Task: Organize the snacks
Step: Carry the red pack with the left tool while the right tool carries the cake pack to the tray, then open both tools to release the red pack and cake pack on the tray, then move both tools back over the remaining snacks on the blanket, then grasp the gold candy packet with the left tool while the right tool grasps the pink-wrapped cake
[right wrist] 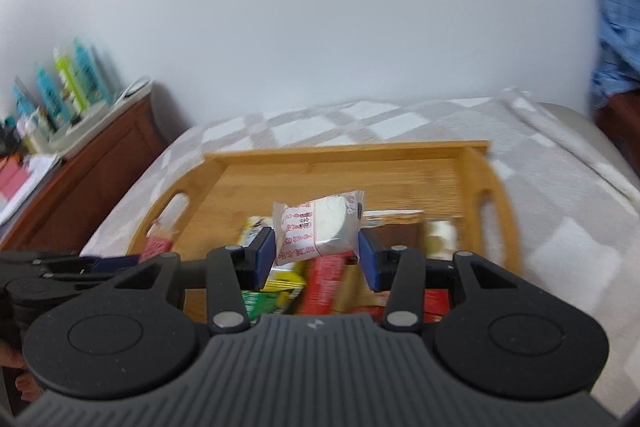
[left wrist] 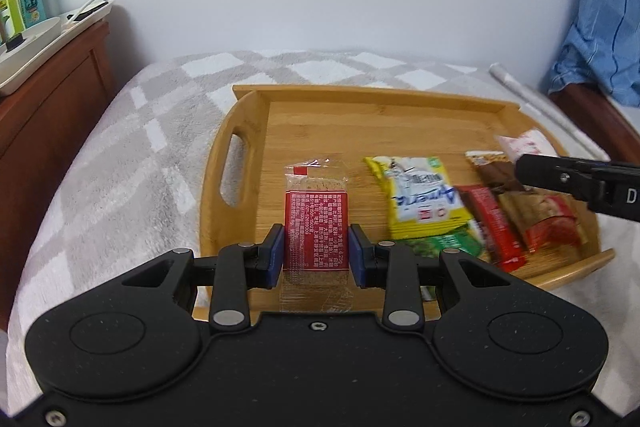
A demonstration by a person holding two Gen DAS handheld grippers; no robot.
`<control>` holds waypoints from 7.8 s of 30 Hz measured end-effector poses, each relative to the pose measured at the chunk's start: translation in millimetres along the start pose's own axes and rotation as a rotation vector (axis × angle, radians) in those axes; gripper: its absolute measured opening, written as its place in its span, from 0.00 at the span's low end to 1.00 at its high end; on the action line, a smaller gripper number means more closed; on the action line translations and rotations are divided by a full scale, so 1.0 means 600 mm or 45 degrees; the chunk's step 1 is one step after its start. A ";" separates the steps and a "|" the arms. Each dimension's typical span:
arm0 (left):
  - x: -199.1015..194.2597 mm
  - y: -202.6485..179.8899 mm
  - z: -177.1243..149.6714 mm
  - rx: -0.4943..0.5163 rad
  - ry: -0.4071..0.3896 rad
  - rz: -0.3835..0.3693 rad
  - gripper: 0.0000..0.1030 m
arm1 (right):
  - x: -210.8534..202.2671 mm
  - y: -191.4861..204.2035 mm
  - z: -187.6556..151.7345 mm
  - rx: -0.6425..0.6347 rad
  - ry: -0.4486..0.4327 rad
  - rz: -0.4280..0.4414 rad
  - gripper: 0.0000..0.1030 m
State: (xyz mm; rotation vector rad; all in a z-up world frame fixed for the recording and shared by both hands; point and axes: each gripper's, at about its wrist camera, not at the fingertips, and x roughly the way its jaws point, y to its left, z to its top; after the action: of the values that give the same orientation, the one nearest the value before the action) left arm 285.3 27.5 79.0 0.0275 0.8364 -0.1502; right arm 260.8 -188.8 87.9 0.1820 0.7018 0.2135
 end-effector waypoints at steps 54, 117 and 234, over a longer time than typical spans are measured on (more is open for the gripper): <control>0.028 -0.004 0.005 -0.007 -0.005 0.008 0.69 | 0.093 -0.044 0.044 0.184 0.193 -0.051 0.84; -0.180 -0.076 -0.293 0.116 -0.094 -0.086 0.72 | -0.164 0.023 -0.240 -0.245 -0.090 -0.079 0.97; -0.174 -0.073 -0.297 -0.136 -0.130 0.051 0.25 | -0.125 0.081 -0.283 -0.421 -0.047 -0.138 0.61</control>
State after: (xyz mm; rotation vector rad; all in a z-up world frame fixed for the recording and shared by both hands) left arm 78.8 11.6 38.6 -0.0634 0.7405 -0.0688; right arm 87.4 -145.0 18.7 -0.1673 0.6278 0.2186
